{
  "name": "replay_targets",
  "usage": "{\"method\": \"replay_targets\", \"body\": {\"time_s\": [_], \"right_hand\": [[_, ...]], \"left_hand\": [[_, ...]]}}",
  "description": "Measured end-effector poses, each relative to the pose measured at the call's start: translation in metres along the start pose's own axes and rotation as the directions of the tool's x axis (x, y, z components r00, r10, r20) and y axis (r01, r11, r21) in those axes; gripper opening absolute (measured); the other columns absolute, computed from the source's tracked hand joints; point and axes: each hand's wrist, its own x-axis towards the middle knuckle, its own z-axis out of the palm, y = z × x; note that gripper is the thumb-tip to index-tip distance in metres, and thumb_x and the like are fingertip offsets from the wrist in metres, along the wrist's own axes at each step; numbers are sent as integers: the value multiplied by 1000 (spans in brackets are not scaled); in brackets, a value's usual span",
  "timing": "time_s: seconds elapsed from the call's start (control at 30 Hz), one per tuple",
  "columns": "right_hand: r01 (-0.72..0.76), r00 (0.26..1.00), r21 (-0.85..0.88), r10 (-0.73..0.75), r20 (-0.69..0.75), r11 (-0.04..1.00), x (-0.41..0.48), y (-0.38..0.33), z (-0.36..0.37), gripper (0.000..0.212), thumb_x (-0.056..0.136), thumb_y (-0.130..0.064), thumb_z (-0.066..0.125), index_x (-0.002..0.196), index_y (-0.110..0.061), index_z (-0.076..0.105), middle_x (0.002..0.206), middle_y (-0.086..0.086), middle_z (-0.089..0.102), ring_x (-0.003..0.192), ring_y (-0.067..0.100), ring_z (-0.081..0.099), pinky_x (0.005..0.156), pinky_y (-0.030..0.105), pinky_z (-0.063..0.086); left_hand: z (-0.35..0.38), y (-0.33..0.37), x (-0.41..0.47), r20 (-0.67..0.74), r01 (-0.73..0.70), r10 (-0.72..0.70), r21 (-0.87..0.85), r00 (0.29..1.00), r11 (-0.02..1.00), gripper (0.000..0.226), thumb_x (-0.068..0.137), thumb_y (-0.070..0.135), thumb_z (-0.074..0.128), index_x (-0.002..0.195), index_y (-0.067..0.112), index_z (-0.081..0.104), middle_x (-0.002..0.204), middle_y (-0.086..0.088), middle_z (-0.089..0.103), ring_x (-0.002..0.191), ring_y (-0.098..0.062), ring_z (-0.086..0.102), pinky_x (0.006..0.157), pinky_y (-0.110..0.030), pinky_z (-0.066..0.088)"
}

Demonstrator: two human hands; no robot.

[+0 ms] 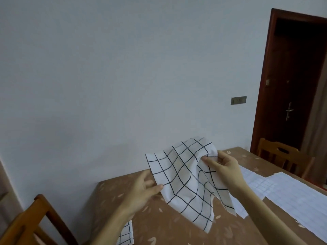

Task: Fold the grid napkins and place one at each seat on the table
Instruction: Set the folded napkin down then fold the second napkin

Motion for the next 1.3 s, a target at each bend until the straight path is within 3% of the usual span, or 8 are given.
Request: {"method": "replay_targets", "body": {"time_s": [0.1,0.2,0.37,0.53,0.77,0.93,1.0,1.3], "right_hand": [[2,1000,-19,-2,6,1000,-1,-3,3,7,88,-8,73,95,-8,76,82,6,79,74,16,75,59,21,56],[53,998,-72,-54,-10,996,0,-5,4,6,87,-11,74,93,-11,77,83,7,78,75,13,73,62,21,57],[95,992,-93,-101,-69,991,1,-11,5,5,87,-12,74,90,-16,77,83,3,78,78,13,73,67,24,58],[116,991,-105,-122,-53,988,0,-14,5,5,87,-9,74,85,-13,75,73,-3,74,68,6,66,63,17,50],[91,996,-113,-92,-7,989,-3,-18,-1,27,84,-14,78,104,-20,62,87,13,76,94,47,65,91,60,53],[129,992,-90,-129,8,988,-5,-25,-2,64,83,-5,78,133,-31,47,60,-2,65,64,14,63,68,19,53],[155,987,-135,-148,62,979,-4,-26,-5,72,83,-7,79,138,-39,45,63,10,62,64,13,58,67,20,48],[232,973,-446,-207,105,865,4,-32,-13,10,80,-19,82,86,-21,75,74,-2,75,67,8,70,60,14,50]], "left_hand": [[9,5,-2,-74,-113,111,-35,991,993,67,91,11,72,143,36,39,107,-4,78,102,-19,74,92,-37,54],[9,18,-3,-207,-203,200,4,958,979,58,95,16,66,138,49,45,95,0,78,98,-7,72,93,-22,49],[11,27,-10,-81,-175,167,-106,983,979,55,81,38,81,130,48,58,122,-6,72,115,-19,68,100,-40,50],[15,28,-9,-139,-229,209,-140,968,963,36,81,15,82,113,29,72,115,-2,75,98,-20,73,77,-27,55],[-1,48,-1,-311,-312,262,-122,914,942,32,78,0,80,104,20,75,99,1,78,89,-8,73,76,-16,55],[-7,67,-1,-315,-387,359,-29,878,921,34,78,-8,77,101,16,76,90,-2,78,82,-9,73,77,-15,57],[-11,72,-3,-323,-416,405,38,855,909,30,78,-7,78,99,14,77,82,-4,73,74,-8,70,75,-14,56],[-26,78,-4,-376,-371,488,344,788,863,15,74,10,87,78,19,75,80,-2,75,74,-12,71,73,-17,56]]}}
